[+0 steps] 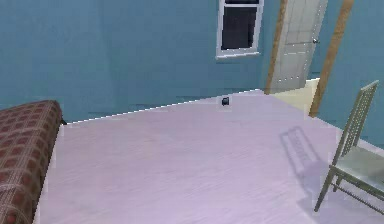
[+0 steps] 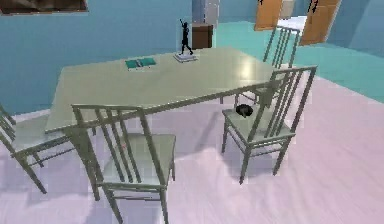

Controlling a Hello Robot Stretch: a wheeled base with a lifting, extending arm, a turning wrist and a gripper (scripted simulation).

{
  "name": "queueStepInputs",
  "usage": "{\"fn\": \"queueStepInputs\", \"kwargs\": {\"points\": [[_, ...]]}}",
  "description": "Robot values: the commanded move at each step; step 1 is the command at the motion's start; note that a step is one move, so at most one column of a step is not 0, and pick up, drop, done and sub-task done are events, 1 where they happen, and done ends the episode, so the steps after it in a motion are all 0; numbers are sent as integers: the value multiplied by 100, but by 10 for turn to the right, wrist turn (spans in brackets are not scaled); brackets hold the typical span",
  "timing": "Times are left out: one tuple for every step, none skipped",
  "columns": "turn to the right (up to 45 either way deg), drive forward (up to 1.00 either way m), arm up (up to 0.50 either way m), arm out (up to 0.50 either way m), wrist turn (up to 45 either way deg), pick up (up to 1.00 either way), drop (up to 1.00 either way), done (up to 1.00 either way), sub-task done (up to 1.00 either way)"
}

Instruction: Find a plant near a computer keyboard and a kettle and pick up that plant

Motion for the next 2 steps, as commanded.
{"fn": "queueStepInputs", "kwargs": {"points": [[0, 30, 0, 0, 0, 0, 0, 0, 0], [180, 0, 0, 0, 0, 0, 0, 0, 0]]}}
